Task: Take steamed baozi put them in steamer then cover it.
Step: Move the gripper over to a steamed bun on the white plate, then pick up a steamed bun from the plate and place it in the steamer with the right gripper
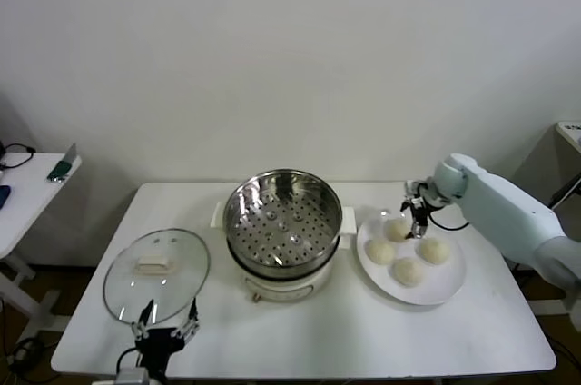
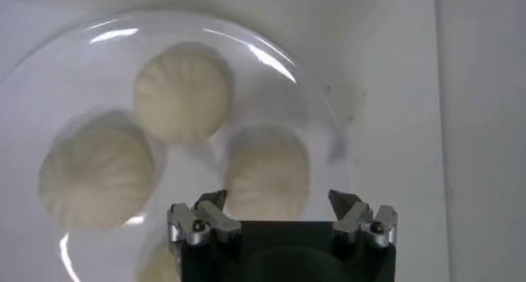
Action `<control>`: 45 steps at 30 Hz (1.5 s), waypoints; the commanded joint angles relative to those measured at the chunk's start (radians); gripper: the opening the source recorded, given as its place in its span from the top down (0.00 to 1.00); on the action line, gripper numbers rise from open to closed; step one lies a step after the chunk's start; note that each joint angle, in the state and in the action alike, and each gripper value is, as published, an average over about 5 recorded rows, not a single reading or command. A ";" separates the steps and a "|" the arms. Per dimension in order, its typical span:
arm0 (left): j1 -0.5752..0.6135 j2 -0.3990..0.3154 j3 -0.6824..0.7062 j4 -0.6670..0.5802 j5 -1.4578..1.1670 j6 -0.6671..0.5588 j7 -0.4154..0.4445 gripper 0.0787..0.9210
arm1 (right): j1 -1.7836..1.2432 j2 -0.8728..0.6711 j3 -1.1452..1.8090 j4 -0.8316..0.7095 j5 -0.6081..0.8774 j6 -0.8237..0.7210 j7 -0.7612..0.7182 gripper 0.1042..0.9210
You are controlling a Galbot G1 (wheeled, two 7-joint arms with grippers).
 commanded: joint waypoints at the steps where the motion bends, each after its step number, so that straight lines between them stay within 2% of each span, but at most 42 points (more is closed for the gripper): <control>1: 0.006 -0.001 0.000 0.001 -0.002 -0.002 -0.001 0.12 | 0.005 0.052 -0.010 -0.070 -0.015 0.000 -0.021 0.13; 7: 0.005 -0.004 0.004 0.002 -0.001 -0.001 -0.002 0.12 | 0.005 0.071 0.009 -0.100 -0.011 0.006 -0.018 0.19; 12: 0.005 -0.006 0.004 0.000 0.001 0.001 -0.003 0.12 | 0.021 0.066 -0.011 -0.085 -0.006 0.012 -0.033 0.31; 15: 0.005 -0.007 0.004 -0.003 0.002 0.001 -0.003 0.12 | 0.061 0.045 -0.054 -0.041 0.031 0.014 -0.047 0.35; 21: 0.005 -0.008 0.008 -0.003 0.005 0.000 -0.006 0.12 | 0.286 -0.015 -0.268 0.135 0.173 0.037 -0.070 0.36; 27: 0.008 -0.005 0.009 -0.005 0.004 -0.004 -0.017 0.12 | 0.649 0.008 -0.530 0.306 0.278 0.212 -0.074 0.36; 33: 0.008 -0.003 0.011 -0.010 0.003 -0.005 -0.020 0.12 | 0.832 0.130 -0.585 0.469 0.300 0.423 -0.029 0.36; 39: 0.010 0.001 0.011 -0.017 0.003 -0.004 -0.020 0.12 | 0.783 0.296 -0.567 0.505 0.193 0.655 0.009 0.36; 45: 0.018 0.008 0.005 -0.022 0.001 -0.006 -0.022 0.12 | 0.647 0.360 -0.582 0.464 0.036 0.753 0.027 0.36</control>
